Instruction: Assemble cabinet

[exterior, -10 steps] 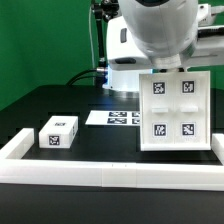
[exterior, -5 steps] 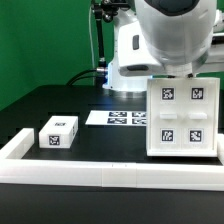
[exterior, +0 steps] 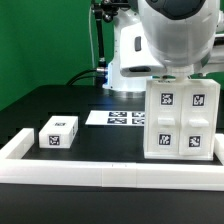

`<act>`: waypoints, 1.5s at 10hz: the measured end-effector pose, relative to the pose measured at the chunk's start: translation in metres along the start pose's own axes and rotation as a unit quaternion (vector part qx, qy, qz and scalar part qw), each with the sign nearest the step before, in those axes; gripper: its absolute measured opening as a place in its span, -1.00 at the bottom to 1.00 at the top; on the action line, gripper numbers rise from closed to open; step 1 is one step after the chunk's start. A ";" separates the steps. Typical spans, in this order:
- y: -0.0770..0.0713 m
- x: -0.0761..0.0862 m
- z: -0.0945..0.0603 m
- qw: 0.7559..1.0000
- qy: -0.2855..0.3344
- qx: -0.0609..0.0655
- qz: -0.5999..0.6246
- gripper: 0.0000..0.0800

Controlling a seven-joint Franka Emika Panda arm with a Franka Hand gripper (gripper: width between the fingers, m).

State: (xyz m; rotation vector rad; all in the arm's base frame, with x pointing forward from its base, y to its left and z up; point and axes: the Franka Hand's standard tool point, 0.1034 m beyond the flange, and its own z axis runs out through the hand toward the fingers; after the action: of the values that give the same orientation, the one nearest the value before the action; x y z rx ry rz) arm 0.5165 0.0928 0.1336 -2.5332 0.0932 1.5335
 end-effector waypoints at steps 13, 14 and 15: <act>0.002 -0.043 -0.028 1.000 0.025 -0.002 -0.002 0.62; 0.001 -0.056 -0.027 1.000 0.031 -0.004 -0.001 0.62; 0.002 -0.061 -0.021 0.999 0.035 -0.004 0.002 0.62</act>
Offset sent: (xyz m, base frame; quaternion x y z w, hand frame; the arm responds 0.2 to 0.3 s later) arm 0.0000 0.0000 0.0000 0.0000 0.0000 0.0000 1.0000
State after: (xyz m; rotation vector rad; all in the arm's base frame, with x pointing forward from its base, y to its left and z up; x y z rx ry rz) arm 0.5058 0.0842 0.1970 -2.5951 0.1005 1.4491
